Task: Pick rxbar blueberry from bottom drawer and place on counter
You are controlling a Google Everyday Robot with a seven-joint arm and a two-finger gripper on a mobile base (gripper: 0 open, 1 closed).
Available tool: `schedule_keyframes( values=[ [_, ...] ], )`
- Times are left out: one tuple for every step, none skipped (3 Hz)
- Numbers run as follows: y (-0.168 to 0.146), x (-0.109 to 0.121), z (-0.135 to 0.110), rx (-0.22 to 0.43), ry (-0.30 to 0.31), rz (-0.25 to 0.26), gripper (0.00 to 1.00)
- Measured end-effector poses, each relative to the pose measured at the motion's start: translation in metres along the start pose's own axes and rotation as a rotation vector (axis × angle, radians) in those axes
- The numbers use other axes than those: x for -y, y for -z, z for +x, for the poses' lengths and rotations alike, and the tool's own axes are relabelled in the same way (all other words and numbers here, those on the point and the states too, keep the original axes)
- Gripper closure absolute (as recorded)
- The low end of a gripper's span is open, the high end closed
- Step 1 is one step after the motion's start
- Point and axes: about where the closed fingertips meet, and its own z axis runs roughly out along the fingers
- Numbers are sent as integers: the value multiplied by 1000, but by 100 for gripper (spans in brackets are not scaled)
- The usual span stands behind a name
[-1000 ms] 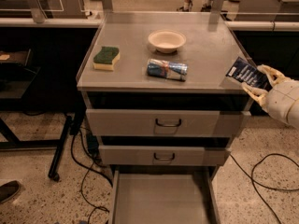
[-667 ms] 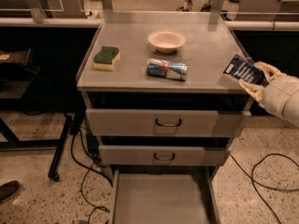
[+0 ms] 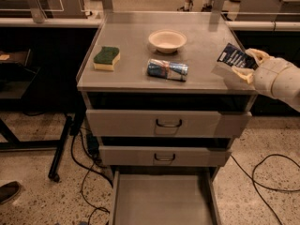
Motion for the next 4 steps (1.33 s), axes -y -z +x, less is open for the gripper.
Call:
schedule_keyframes(
  values=[
    [-23, 8, 4, -8, -3, -35, 100],
    [-39, 12, 14, -25, -6, -81, 100],
    [-44, 9, 22, -37, -14, -110, 100],
    [-44, -3, 29, -42, -42, -174, 100]
  ],
)
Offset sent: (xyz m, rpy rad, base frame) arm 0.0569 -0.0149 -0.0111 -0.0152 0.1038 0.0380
